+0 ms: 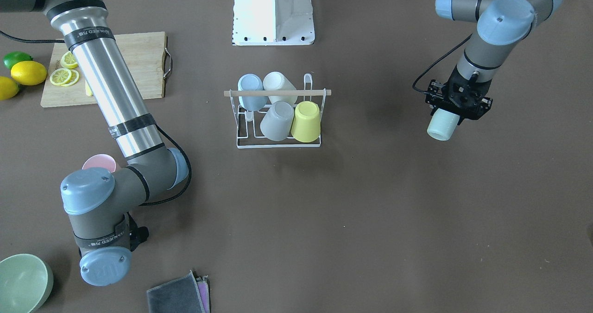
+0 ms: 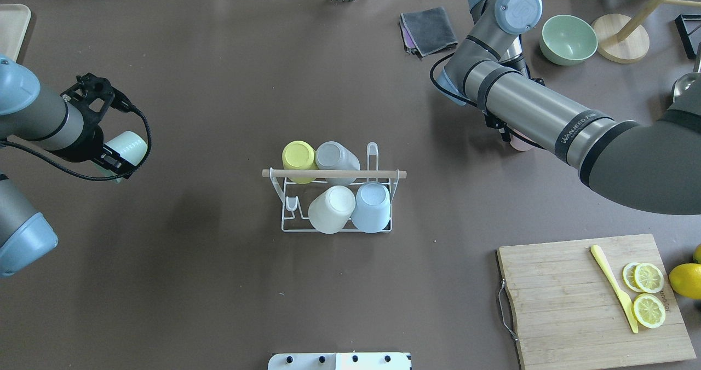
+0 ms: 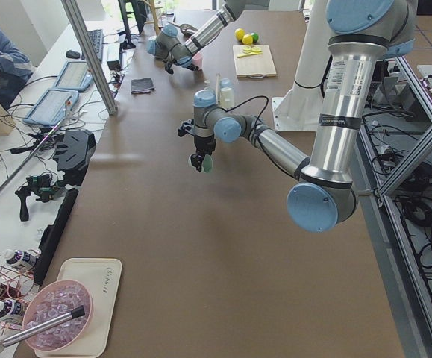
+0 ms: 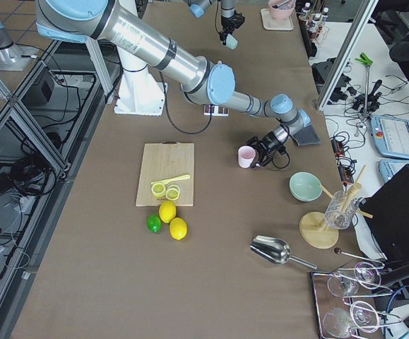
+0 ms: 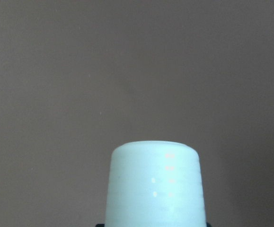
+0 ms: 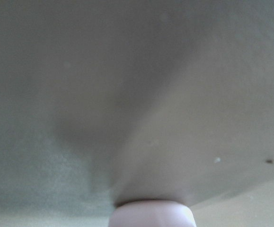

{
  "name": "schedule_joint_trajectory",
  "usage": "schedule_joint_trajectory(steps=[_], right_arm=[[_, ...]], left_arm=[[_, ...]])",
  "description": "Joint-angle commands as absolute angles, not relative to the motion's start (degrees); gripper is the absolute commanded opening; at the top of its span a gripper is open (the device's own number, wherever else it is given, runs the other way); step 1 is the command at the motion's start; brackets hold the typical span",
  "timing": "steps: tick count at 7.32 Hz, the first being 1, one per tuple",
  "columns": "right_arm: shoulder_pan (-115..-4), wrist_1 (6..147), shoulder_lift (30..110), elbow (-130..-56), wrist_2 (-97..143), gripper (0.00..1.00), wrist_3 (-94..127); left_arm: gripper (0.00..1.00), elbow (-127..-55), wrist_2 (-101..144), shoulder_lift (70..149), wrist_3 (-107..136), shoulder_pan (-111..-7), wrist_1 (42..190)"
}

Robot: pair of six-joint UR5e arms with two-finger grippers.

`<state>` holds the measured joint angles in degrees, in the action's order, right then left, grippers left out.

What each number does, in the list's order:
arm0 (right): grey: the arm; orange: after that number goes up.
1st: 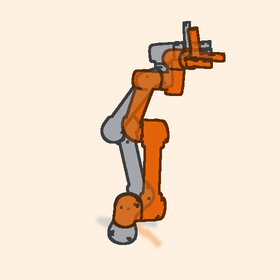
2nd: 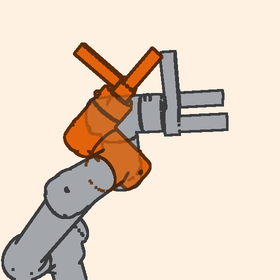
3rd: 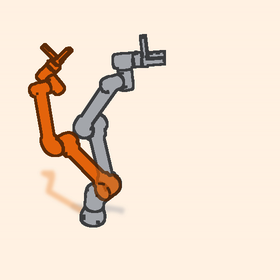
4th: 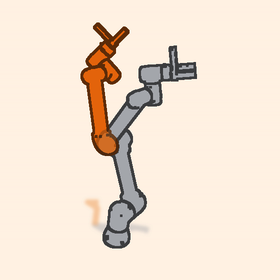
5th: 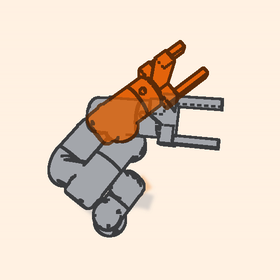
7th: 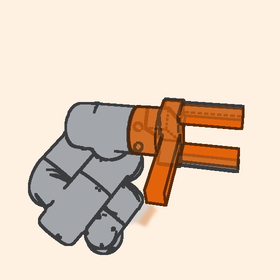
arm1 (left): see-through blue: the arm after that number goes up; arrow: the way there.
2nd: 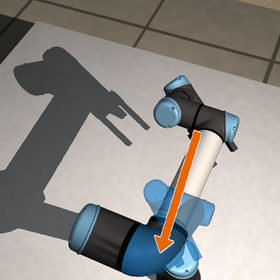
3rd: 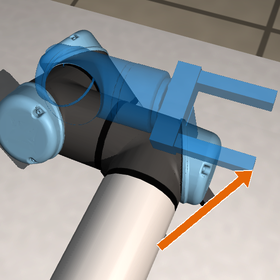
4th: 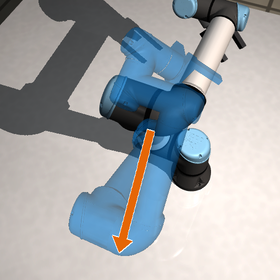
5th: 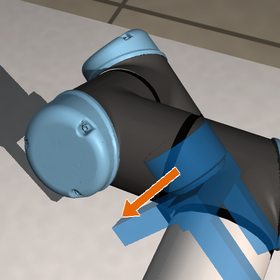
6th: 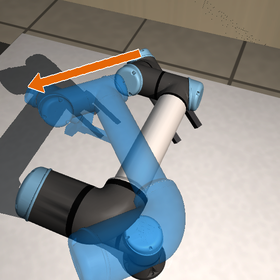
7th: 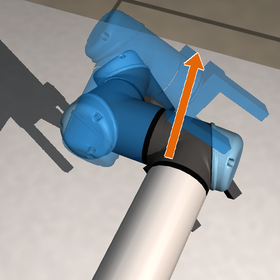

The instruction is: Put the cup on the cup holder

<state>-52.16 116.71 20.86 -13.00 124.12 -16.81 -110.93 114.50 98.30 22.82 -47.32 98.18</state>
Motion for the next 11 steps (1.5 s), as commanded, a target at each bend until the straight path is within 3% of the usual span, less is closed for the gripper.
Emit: schedule_joint_trajectory(steps=[1,6,8,11], right_arm=[[-52.1,117.0,20.8,-13.1,124.5,0.82,-16.5],[-52.4,119.5,19.6,-13.6,124.0,0.0,-17.2],[-54.6,122.8,18.5,-16.2,124.3,0.0,-17.7],[-60.4,128.5,21.1,-29.2,124.3,0.0,-22.2]], left_arm=[[0.16,-111.2,113.7,95.7,30.5,-46.9,115.8],[0.16,-110.0,97.3,91.5,39.4,-38.7,152.7],[0.16,-109.9,87.9,89.8,39.2,-34.5,163.0],[0.16,-109.8,68.1,90.3,38.2,-23.2,170.9]])
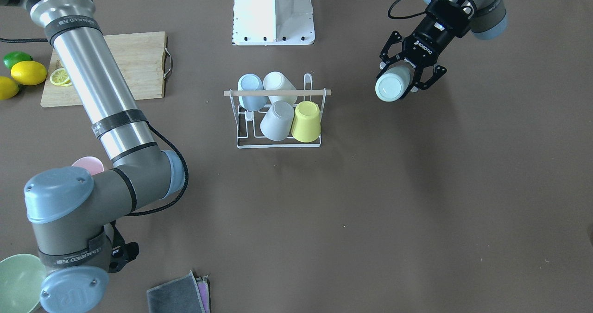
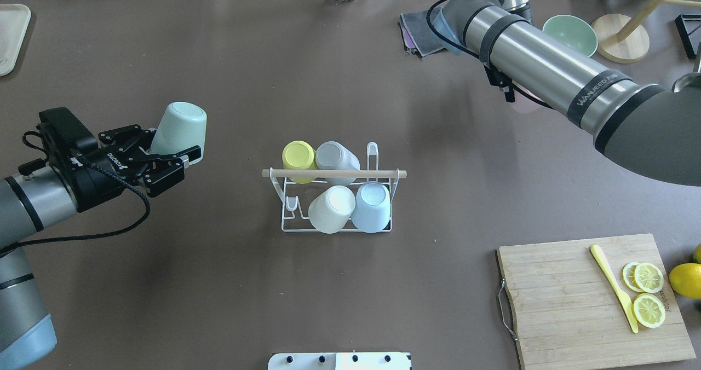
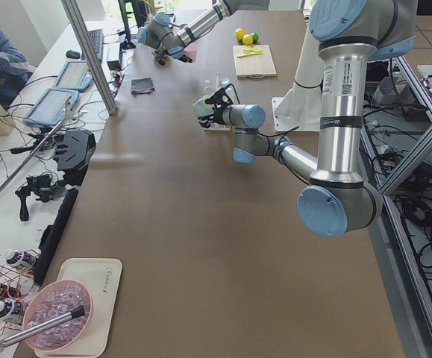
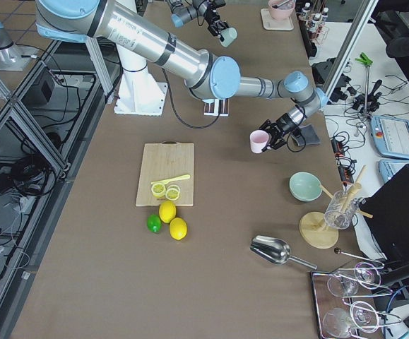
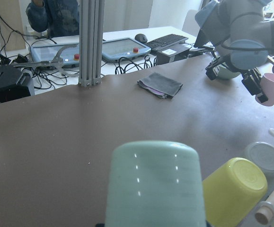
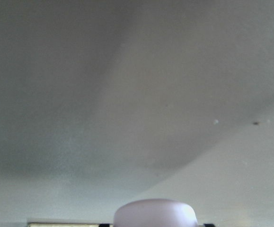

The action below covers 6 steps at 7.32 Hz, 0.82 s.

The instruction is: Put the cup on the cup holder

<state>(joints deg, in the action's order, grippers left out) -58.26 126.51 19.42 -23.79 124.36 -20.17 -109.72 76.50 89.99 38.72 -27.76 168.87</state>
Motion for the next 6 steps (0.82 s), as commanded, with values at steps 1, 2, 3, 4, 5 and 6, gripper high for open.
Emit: schedule_joint_trajectory(steps=[1,2,3,4,5,6], right_arm=[[-61.5,128.8,22.0,-33.3,124.5,0.0,-22.2],[-62.0,128.8,24.6,-40.0,124.7,0.0,-21.7],[-62.0,128.5,27.5,-46.3,125.4,0.0,-21.6],[-62.0,128.1,30.0,-51.7,128.2,0.0,-20.8],[-62.1,125.0,33.5,-58.9,128.4,0.0,-17.1],[-62.7,120.5,37.7,-66.7,128.8,0.0,-12.2]], left_arm=[[0.16,-110.0,62.6,91.0,35.0,-21.3,171.1],[0.16,-109.7,57.9,92.9,33.2,-18.7,173.0],[0.15,-108.5,52.9,95.8,30.4,-15.2,173.1],[0.15,-107.2,48.5,99.1,27.3,-11.8,172.9],[0.15,-106.2,47.1,100.8,23.7,-10.8,172.5],[0.15,-105.5,46.9,103.4,20.1,-9.5,172.3]])
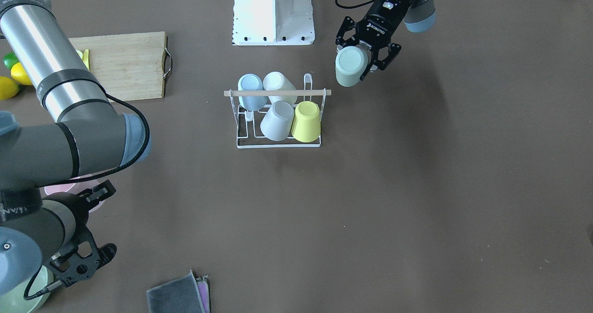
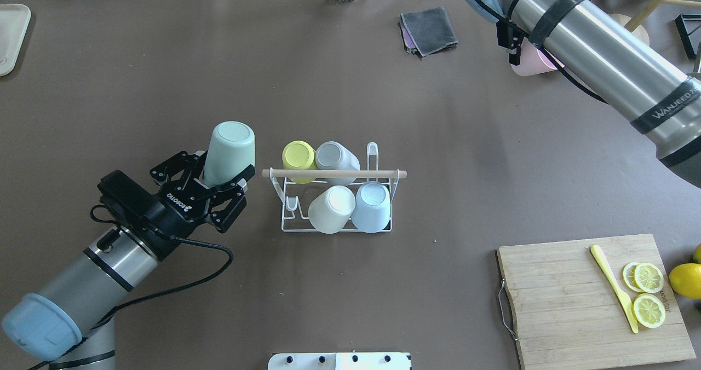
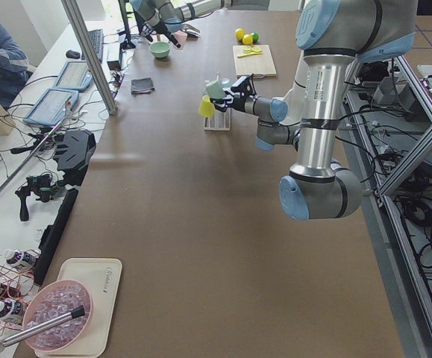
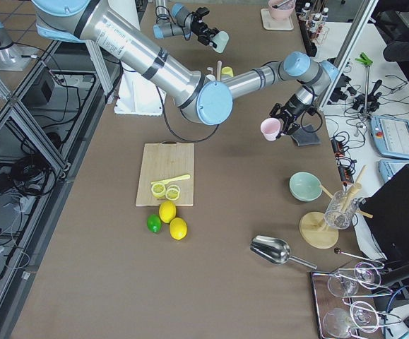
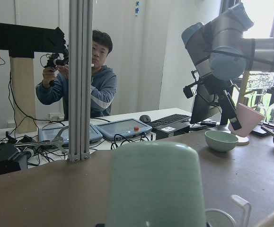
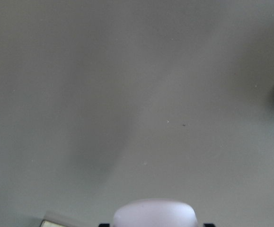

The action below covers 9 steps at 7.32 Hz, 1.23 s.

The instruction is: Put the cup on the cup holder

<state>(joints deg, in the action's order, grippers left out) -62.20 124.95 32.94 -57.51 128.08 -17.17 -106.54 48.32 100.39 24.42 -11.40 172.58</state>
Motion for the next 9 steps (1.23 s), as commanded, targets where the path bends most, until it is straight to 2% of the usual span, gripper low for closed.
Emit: schedule_joint_trajectory(steps=[1,2,5,9], right_arm=[[-62.9,115.7,42.1,-74.2,130.2,0.0,-7.3],[-62.9,110.4,45.9,-81.0,130.5,0.0,-0.7],[-62.4,92.6,50.8,-90.8,130.5,0.0,16.1],[-54.2,53.5,57.8,-92.9,124.6,0.0,38.4]], left_arm=[[0.15,-105.6,44.7,104.1,16.4,-8.5,172.4],[0.15,-105.7,44.2,104.8,12.3,-8.4,172.4],[0.15,-105.3,40.5,107.1,11.7,-2.1,172.7],[0.15,-101.6,40.2,107.6,16.8,-1.1,174.0]])
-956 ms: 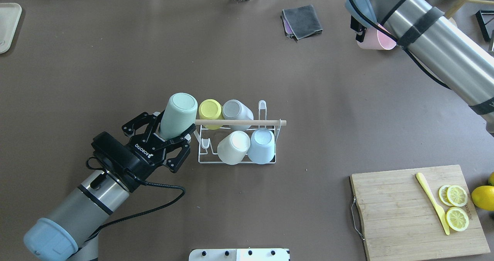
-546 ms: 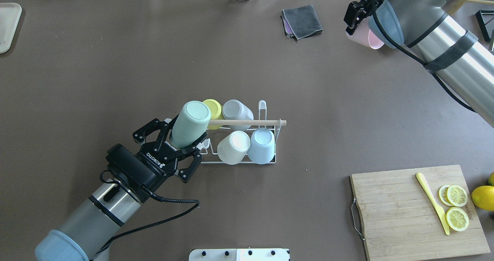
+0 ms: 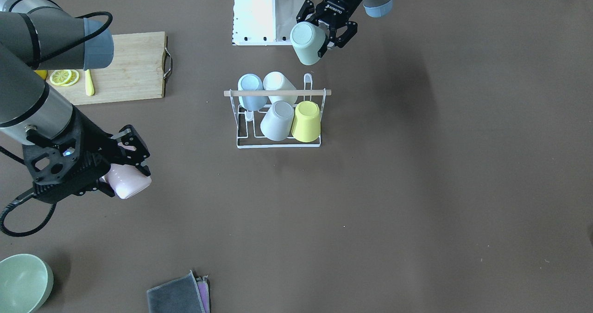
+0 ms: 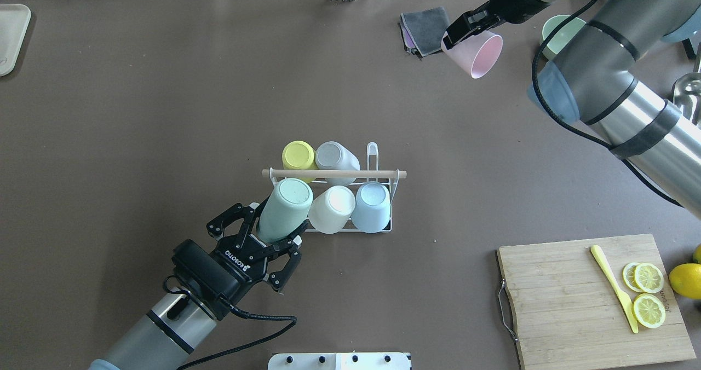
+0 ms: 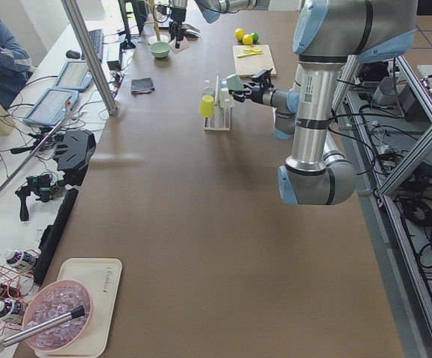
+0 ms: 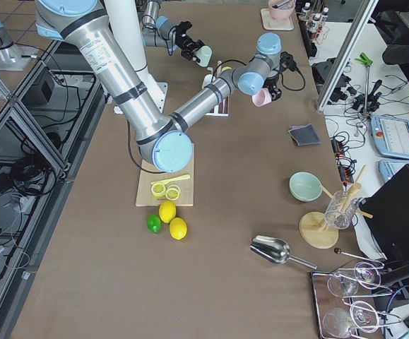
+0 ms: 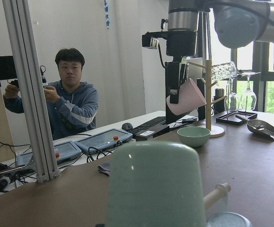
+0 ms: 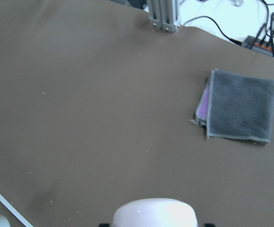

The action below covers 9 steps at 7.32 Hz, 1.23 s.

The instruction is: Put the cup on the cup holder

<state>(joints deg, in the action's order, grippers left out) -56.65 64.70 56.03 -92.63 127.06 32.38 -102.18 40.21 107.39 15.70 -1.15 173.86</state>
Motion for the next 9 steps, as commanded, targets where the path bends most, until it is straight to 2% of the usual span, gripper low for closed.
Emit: schedule_joint_trajectory(steps=[1,5,9], right_arm=[[-52.9,45.3,58.5,-92.6,123.0,0.0,40.9],[-48.9,14.5,63.5,-91.2,116.1,0.0,46.6],[-40.9,-6.9,62.2,-81.1,102.6,0.0,46.5]], left_arm=[[0.15,-101.6,40.1,107.7,16.8,-1.1,174.0],[0.14,-100.2,40.3,107.9,17.2,-3.4,173.9],[0.13,-99.1,40.3,108.9,21.7,-3.9,173.8]])
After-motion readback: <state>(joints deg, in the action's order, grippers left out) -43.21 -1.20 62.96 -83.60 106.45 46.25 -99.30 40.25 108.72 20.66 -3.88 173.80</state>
